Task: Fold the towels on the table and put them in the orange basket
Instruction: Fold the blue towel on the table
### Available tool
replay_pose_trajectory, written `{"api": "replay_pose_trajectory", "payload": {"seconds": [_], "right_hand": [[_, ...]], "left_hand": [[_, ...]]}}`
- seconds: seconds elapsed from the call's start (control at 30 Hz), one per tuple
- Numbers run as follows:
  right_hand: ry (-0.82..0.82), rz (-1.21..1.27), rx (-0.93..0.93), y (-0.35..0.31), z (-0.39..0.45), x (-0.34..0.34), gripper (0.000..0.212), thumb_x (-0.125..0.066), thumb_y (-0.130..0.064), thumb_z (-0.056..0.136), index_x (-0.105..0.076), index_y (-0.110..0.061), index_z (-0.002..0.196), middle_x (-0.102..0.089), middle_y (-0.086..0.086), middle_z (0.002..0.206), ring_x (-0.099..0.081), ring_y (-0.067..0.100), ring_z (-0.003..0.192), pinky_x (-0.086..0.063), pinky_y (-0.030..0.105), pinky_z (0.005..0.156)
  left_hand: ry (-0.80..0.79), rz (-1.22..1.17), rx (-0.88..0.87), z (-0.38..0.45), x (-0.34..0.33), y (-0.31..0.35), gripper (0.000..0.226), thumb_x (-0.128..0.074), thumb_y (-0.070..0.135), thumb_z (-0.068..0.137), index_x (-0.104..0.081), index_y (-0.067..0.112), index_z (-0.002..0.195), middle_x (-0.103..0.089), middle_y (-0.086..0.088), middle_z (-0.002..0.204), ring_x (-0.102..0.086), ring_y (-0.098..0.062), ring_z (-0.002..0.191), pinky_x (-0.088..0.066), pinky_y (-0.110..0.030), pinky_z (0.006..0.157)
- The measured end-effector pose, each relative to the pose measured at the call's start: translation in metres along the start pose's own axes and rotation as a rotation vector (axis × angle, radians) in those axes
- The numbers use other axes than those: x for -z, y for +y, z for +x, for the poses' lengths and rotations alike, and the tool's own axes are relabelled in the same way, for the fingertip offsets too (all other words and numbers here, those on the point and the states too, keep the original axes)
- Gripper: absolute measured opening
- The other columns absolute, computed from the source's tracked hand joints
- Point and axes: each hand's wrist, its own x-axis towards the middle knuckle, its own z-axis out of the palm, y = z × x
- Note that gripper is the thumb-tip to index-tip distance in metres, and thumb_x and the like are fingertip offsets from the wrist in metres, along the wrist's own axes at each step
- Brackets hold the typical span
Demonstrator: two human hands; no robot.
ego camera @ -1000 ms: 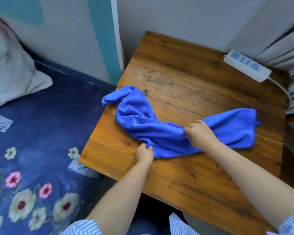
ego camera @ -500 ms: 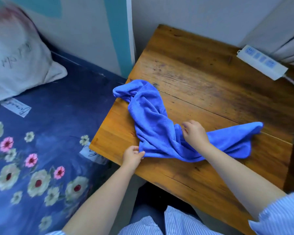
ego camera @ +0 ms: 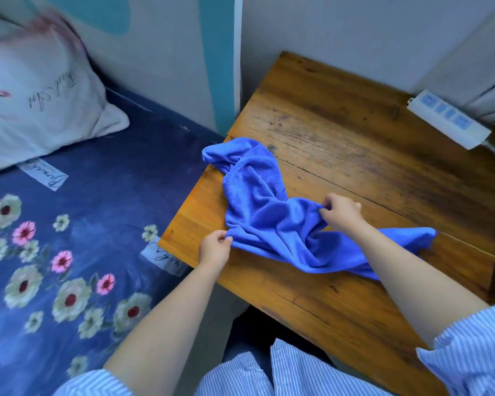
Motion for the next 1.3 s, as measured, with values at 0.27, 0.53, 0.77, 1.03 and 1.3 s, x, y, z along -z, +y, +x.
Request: {"api": "replay_pose_trajectory", "payload": {"seconds": [0.27,0.53,0.77,1.03,1.3], "right_hand": [[0.167,0.02,-0.09,0.041,-0.035,0.09,0.012,-0.046,-0.01,0.083,-0.048,-0.019,0.076,-0.052,-0.001,0.077,-0.047,0.022,0.085,-0.021,0.031,0.076],[0.471,0.084,-0.186,0.042,-0.062,0.173,0.032,-0.042,-0.01,0.088,-0.066,-0.019,0.107,-0.064,0.005,0.119,-0.049,0.027,0.117,-0.029,0.037,0.096],[1.013,0.265,-0.117,0.017,-0.062,0.285,0.031,-0.043,-0.007,0.089,-0.065,-0.01,0.11,-0.062,0.016,0.117,-0.051,0.034,0.113,-0.032,0.037,0.093],[1.244,0.226,0.088,0.021,-0.088,0.3,0.028,-0.044,-0.005,0.082,-0.067,0.003,0.095,-0.065,0.023,0.103,-0.053,0.039,0.103,-0.034,0.04,0.09],[0.475,-0.192,-0.017,0.097,-0.123,0.137,0.021,-0.053,-0.004,0.079,-0.07,0.001,0.091,-0.067,0.017,0.101,-0.055,0.031,0.108,-0.04,0.036,0.091]], "left_hand": [[-0.009,0.052,-0.248,0.001,0.002,0.089,0.022,-0.048,0.008,0.092,-0.062,-0.004,0.105,-0.064,-0.024,0.107,-0.058,-0.035,0.097,-0.045,-0.035,0.085],[-0.075,0.356,-0.555,-0.029,0.009,0.239,0.025,-0.045,0.008,0.091,-0.067,-0.002,0.087,-0.064,-0.025,0.084,-0.06,-0.032,0.086,-0.043,-0.03,0.074],[0.25,0.046,-0.914,-0.076,0.037,0.378,0.025,-0.042,0.008,0.094,-0.062,0.002,0.108,-0.063,-0.017,0.112,-0.054,-0.031,0.109,-0.036,-0.029,0.087],[0.407,0.08,-1.039,-0.073,0.058,0.37,0.029,-0.034,0.005,0.095,-0.055,-0.004,0.114,-0.051,-0.026,0.119,-0.05,-0.037,0.108,-0.033,-0.034,0.089],[-0.054,1.196,-0.873,-0.013,0.039,0.217,0.03,-0.039,-0.001,0.087,-0.056,0.004,0.111,-0.052,-0.017,0.118,-0.05,-0.032,0.112,-0.042,-0.035,0.087]]}}
